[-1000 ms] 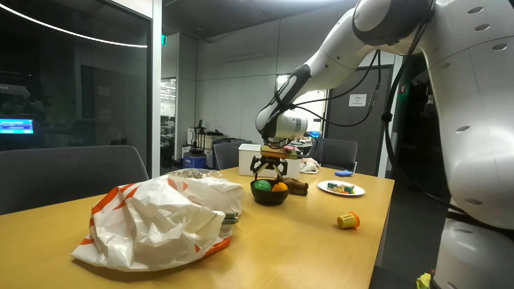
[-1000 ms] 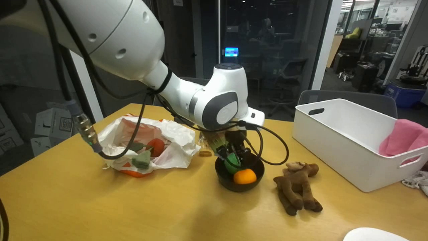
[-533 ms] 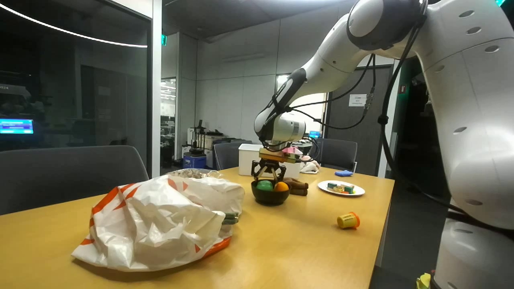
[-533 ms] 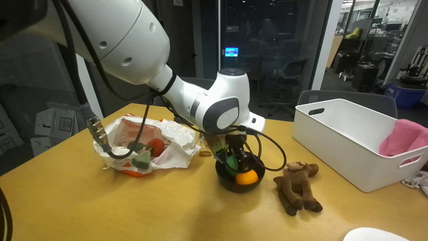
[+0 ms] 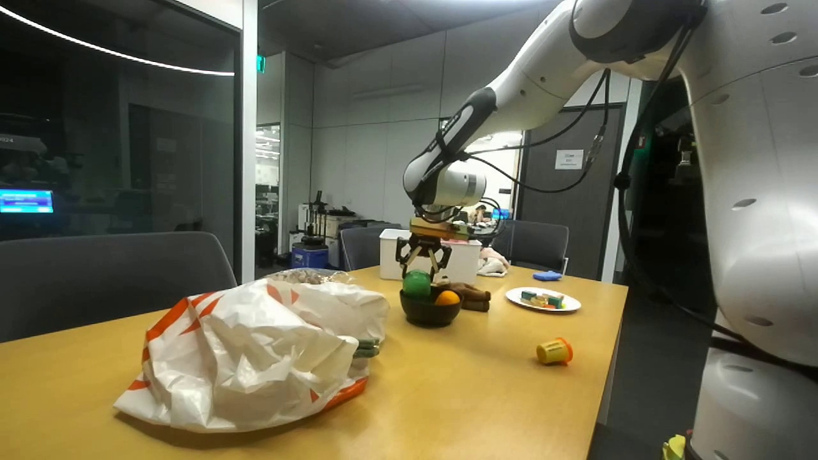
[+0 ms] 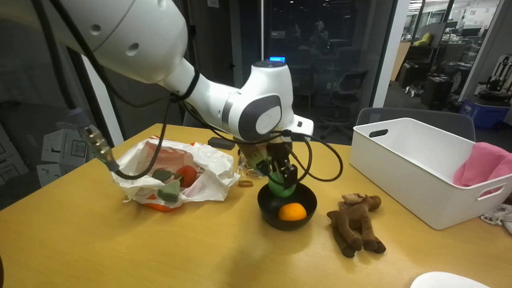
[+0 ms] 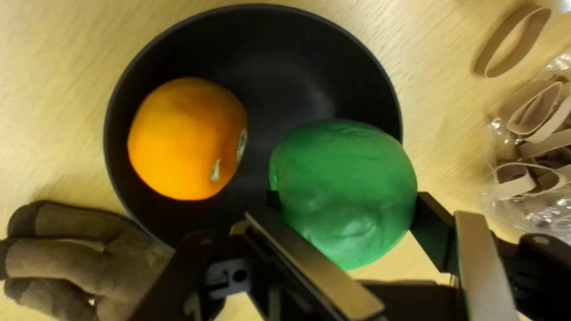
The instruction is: Put the toy vegetable, the contents of the black bowl and the toy moose into the plastic bag
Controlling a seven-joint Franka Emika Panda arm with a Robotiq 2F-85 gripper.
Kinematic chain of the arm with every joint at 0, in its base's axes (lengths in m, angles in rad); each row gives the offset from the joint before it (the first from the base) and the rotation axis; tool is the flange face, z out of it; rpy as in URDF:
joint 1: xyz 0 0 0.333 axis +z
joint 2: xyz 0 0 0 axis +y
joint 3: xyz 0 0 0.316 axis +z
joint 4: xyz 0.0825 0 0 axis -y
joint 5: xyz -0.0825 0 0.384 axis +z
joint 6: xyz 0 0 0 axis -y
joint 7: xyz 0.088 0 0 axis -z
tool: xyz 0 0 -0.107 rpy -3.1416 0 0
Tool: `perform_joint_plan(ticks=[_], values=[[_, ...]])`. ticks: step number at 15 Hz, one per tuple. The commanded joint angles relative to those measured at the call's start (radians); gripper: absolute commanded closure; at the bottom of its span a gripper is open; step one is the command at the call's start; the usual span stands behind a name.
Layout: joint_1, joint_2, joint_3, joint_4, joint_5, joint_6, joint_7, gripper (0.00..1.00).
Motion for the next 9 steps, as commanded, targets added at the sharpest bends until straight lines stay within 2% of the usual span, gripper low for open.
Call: perform_joint_plan(ticks=[1,5,9], values=[[0.057,-0.165,0.007,-0.05,-0.099,-0.125,0.038,0.51],[0.093,-0.276,0.11,-0.081,0.001,-0.342,-0.093,0.51],[0.145,-0.289,0.188,-0.095,0.072,-0.484,-0.182,0.51]])
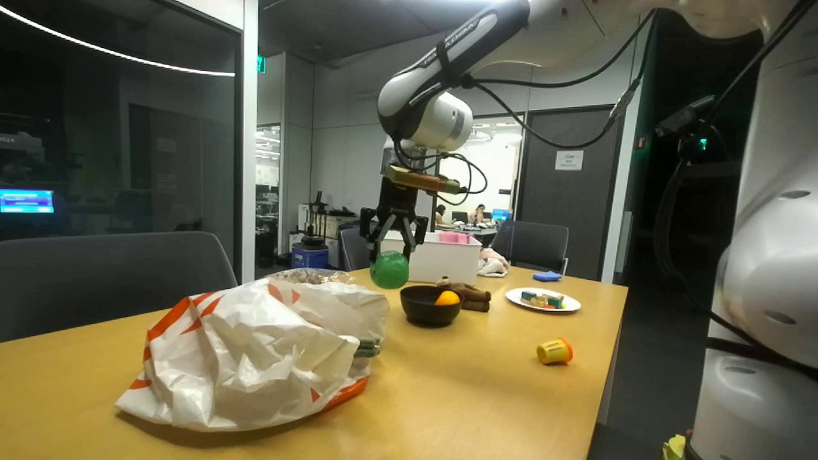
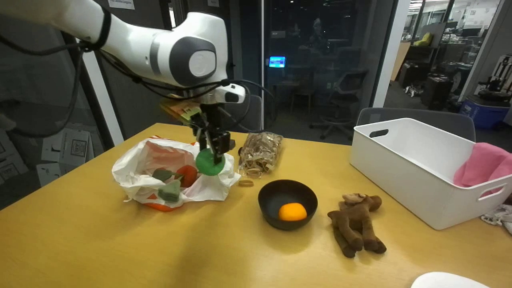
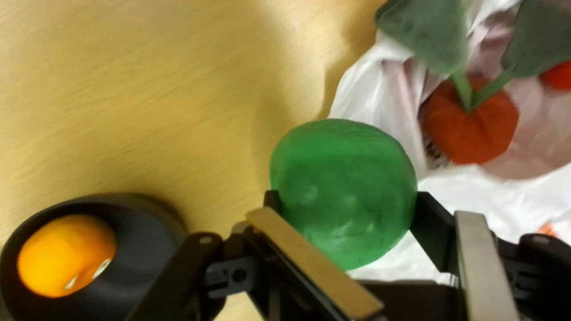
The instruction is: Put the toy vegetable, the contents of the black bowl and the toy moose into the plastic bag
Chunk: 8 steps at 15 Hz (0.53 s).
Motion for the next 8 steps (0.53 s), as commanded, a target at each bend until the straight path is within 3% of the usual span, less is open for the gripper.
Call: perform_joint_plan(ticks=[1,5,8], values=[[0.04,-0.016,0.053,-0.027,0.057,-0.096,-0.102,0.51],[0.093,0.027,0.114,-0.027,0.081,-0.161,-0.208,0.51],[0.122,0.068,0.149,-0.019,0.093,-0.146,-0.324,0.51]])
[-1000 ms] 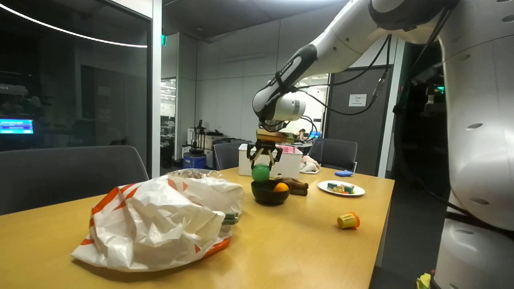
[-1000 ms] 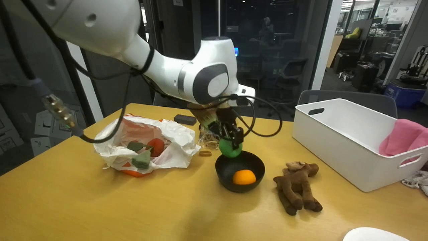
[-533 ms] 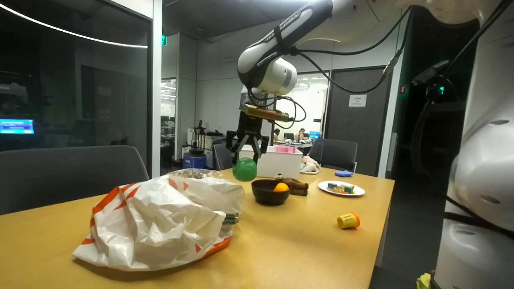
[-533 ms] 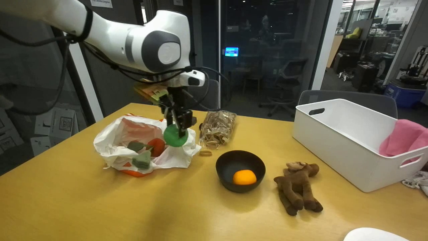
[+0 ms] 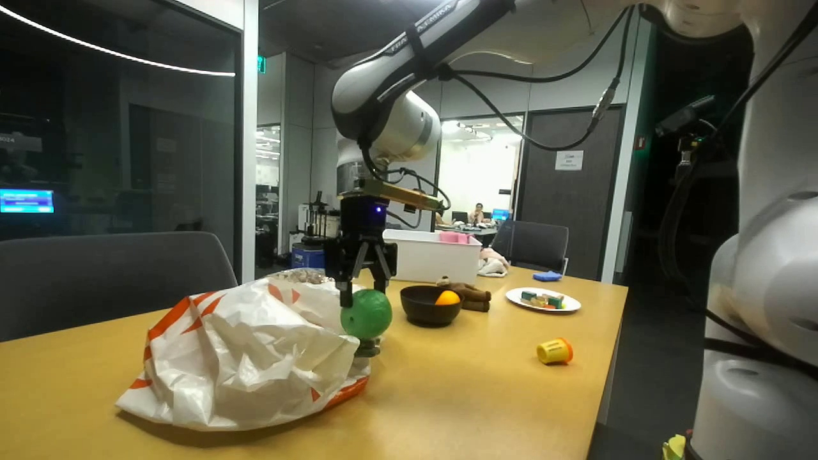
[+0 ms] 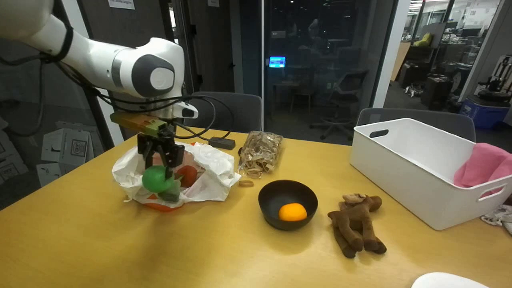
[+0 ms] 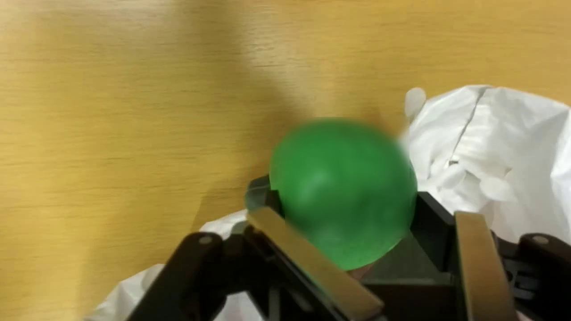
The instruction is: Put the toy vegetable, the contents of the black bowl and the toy moose into the plastic bag
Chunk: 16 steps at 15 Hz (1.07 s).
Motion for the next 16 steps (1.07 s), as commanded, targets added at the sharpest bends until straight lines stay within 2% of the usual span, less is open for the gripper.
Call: perform_joint_plan(ticks=[1,9,16], values=[[0.027,0.038,0.033,0.018,0.025,0.01,-0.154,0.51],[0.093,0.031,0.102,0.006,-0.159,0.152,-0.288,0.51],[0.104,0.052,0.103,0.012,-0.41,0.323,-0.308,0.51]])
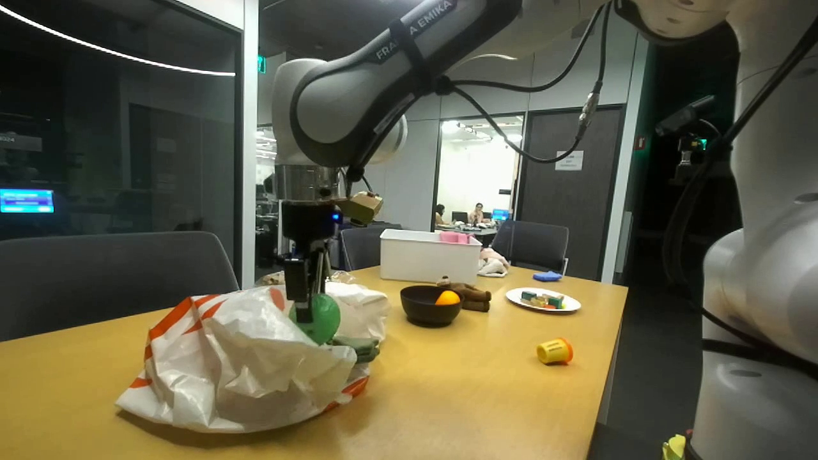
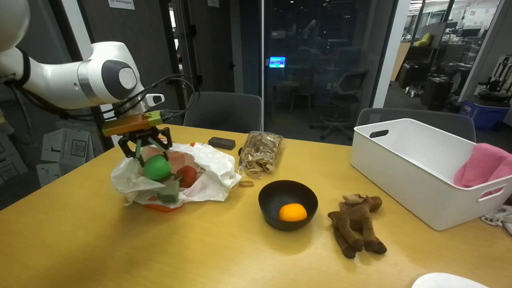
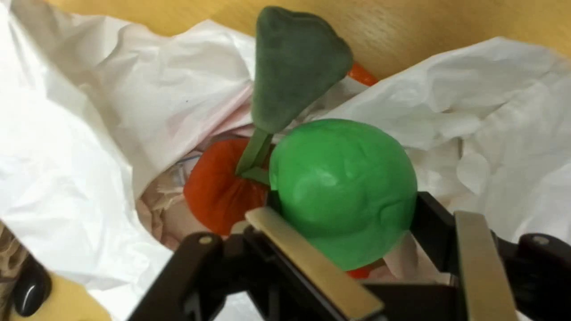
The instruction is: Put the toy vegetable, the contents of the black bowl and the toy moose into the plastic bag
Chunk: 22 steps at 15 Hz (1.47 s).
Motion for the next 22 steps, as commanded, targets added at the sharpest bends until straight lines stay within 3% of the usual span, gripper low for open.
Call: perform_joint_plan(ticks=[1,6,7,9,14,17,22], values=[[-0.001,0.007,-0.004,0.007,-0.084,0.089,-0.018,0.51],[-0.014,0.027,0.0,-0.009,0.026,0.239,-0.061,0.51],[-0.016,0.03,-0.002,-0.007,0.035,0.251,-0.063,0.11],[-0.023,0.031,-0.01,0.0,0.047,0.256,-0.036,0.01],[-0.028,-0.044,-0.05,-0.006,-0.072,0.193,0.131,0.0],[-0.048,-0.12,-0.074,-0.003,-0.126,0.096,0.271,0.0],[-0.134,-0.218,-0.139,0.01,-0.037,-0.021,0.326,0.0]])
